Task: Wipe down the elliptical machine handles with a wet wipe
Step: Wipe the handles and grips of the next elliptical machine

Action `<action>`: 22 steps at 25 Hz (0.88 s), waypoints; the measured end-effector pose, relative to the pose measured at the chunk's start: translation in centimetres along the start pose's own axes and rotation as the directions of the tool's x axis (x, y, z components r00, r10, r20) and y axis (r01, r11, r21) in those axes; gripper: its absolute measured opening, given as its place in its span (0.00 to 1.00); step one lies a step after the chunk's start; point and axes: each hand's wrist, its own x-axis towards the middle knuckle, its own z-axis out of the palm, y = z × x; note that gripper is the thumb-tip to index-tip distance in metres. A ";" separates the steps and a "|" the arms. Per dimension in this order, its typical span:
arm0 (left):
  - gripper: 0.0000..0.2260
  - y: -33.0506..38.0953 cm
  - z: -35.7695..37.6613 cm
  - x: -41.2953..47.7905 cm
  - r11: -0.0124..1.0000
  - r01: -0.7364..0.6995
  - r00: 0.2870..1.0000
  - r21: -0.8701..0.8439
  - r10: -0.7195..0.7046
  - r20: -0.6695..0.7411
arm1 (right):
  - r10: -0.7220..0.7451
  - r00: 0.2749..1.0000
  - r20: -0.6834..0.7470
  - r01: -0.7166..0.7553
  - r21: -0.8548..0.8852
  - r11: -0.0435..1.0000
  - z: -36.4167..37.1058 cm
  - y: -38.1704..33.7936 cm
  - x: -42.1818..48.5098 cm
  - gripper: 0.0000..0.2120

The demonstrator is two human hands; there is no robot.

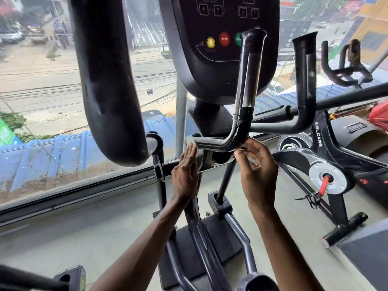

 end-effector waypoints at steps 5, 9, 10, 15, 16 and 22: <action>0.20 4.3 0.8 -0.7 0.977 -0.209 0.975 -0.038 0.206 -0.085 | -0.015 1.000 -0.005 0.015 -0.012 1.000 0.2 0.6 0.0 0.14; 0.19 -0.1 0.6 1.5 1.000 0.010 1.000 0.000 -0.010 0.003 | -0.017 1.000 -0.006 0.017 -0.015 1.000 0.4 0.9 -0.2 0.14; 0.19 -1.2 0.3 2.2 0.998 0.062 0.997 0.005 -0.062 0.040 | -0.019 1.000 -0.015 0.018 -0.019 1.000 0.5 0.9 -0.2 0.15; 0.18 0.3 -0.8 2.8 0.968 -0.247 0.967 -0.032 0.248 0.053 | -0.056 0.996 -0.074 0.054 -0.033 0.998 1.3 1.1 -0.5 0.16; 0.18 0.3 -0.7 2.9 0.963 -0.267 0.962 -0.046 0.269 0.049 | -0.064 0.995 -0.079 0.061 -0.037 0.997 1.4 1.2 -0.5 0.16; 0.16 -5.9 0.4 7.3 0.997 0.058 0.981 0.043 -0.065 0.185 | -0.101 0.991 -0.091 0.096 -0.066 0.993 1.4 1.3 -0.4 0.15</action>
